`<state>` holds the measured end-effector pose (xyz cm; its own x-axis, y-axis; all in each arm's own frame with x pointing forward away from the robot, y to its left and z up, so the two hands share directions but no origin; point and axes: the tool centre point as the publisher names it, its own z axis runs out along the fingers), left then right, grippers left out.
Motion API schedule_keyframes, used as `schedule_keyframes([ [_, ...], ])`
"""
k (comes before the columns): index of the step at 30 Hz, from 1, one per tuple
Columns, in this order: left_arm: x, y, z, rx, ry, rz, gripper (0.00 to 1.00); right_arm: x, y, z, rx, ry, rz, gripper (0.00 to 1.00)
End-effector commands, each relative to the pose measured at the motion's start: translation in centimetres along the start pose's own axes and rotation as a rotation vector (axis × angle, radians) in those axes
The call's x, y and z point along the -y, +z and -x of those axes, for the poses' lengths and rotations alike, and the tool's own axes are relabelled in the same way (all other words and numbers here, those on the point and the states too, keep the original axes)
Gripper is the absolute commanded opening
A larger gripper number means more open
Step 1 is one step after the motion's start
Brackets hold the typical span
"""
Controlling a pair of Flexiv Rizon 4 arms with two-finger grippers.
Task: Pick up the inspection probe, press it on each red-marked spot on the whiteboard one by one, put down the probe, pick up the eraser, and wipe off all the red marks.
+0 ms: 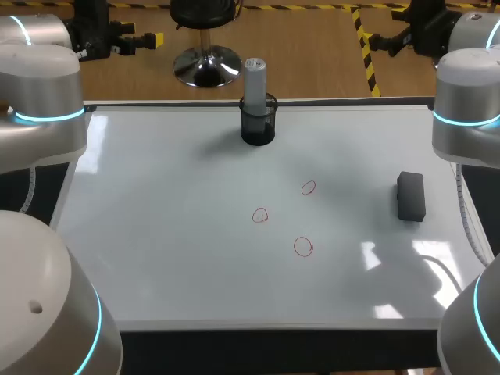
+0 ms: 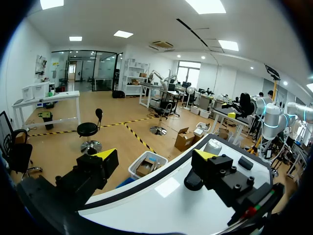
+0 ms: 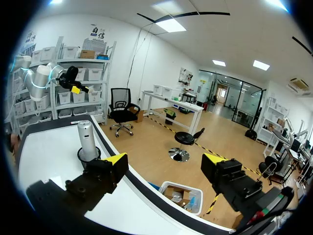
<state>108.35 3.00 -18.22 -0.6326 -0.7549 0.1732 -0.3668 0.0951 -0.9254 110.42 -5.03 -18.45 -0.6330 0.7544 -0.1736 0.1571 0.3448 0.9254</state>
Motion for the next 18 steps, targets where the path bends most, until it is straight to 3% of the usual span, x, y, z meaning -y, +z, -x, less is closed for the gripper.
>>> schedule_keyframes([
  [1, 0.00, 0.00, 0.00, 0.000, 0.000, 0.000, 1.00, 0.00, 0.00, 0.00, 0.000, 0.000, 0.000, 1.00],
  [18, -0.21, -0.15, 0.44, 0.029, 0.019, 0.008, 1.00, 0.00, 0.00, 0.00, 0.000, 0.000, 0.000, 1.00],
])
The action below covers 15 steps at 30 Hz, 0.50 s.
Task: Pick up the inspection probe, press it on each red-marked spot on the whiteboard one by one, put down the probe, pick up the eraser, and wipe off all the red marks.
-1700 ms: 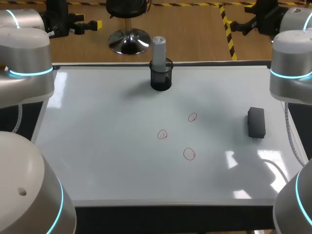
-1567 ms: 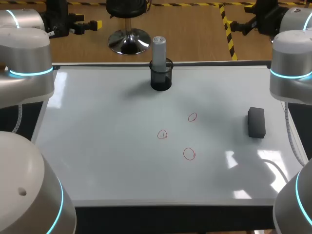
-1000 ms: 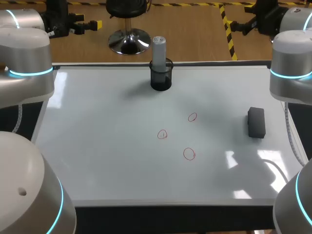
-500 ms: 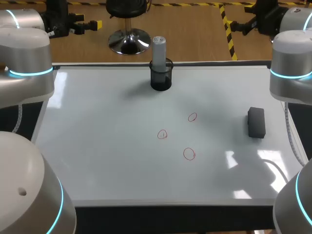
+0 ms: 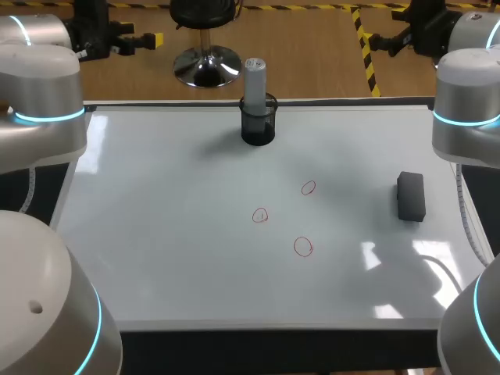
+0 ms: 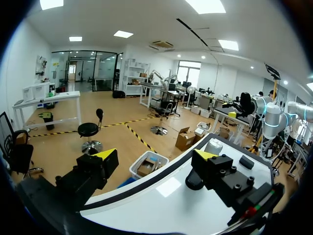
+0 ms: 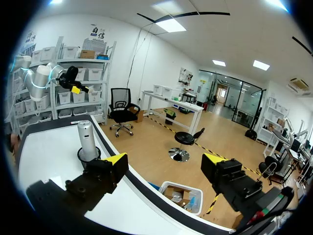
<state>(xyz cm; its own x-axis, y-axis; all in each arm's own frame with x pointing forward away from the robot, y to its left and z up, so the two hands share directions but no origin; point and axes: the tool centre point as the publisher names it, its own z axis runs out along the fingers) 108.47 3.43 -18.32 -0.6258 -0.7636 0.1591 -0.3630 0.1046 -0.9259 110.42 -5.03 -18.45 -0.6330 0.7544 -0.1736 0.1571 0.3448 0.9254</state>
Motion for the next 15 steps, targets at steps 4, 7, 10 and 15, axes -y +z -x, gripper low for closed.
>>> schedule_keyframes([
  [4, -0.25, 0.06, 0.05, -0.015, 0.013, 0.014, 1.00, 0.00, 0.00, 0.00, 0.000, 0.000, 0.000, 1.00],
  [7, -0.46, 0.05, -0.26, -0.047, 0.027, 0.019, 1.00, 0.00, 0.00, 0.00, 0.000, 0.000, 0.000, 1.00],
  [10, -0.67, 0.07, -0.48, -0.092, 0.038, 0.001, 1.00, 0.00, 0.00, 0.00, 0.000, 0.000, 0.000, 1.00],
  [15, -0.80, -0.19, -0.75, -0.153, 0.075, -0.023, 1.00, 0.00, 0.00, 0.00, 0.000, 0.000, 0.000, 1.00],
])
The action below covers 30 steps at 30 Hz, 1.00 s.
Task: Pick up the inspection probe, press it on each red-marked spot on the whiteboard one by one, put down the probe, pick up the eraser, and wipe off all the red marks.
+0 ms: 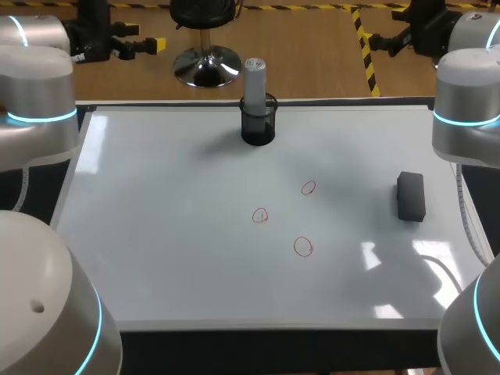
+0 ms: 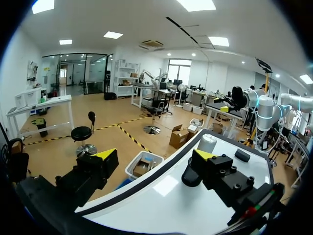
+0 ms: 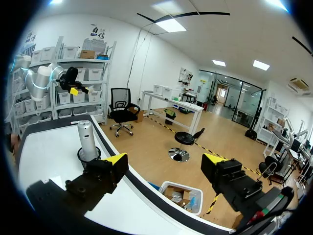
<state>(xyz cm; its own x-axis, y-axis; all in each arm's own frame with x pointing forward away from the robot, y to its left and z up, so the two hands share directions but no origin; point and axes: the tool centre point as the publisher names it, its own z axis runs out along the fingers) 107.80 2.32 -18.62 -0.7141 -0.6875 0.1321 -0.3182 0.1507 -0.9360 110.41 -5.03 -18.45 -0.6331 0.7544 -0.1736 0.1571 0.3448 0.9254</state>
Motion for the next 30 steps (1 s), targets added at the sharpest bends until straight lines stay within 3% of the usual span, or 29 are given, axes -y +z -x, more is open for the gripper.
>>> schedule_keyframes([
  [1, -0.4, -0.6, 0.3, -0.061, 0.022, -0.017, 1.00, 0.0, 0.0, 0.0, 0.000, 0.000, 0.000, 1.00],
  [8, -0.6, -0.5, -0.3, -0.162, 0.049, -0.051, 1.00, 0.0, 0.0, 0.0, 0.000, 0.000, 0.000, 1.00],
  [15, -0.9, -0.5, -1.3, -0.261, 0.137, -0.096, 1.00, 0.0, 0.0, 0.0, 0.000, 0.000, 0.000, 1.00],
  [20, -1.1, -0.3, -1.5, -0.284, 0.166, -0.089, 1.00, 0.0, 0.0, 0.0, 0.000, 0.000, 0.000, 1.00],
  [30, -0.9, 0.3, -3.0, -0.450, 0.269, -0.097, 1.00, 0.0, 0.0, 0.0, 0.000, 0.000, 0.000, 1.00],
])
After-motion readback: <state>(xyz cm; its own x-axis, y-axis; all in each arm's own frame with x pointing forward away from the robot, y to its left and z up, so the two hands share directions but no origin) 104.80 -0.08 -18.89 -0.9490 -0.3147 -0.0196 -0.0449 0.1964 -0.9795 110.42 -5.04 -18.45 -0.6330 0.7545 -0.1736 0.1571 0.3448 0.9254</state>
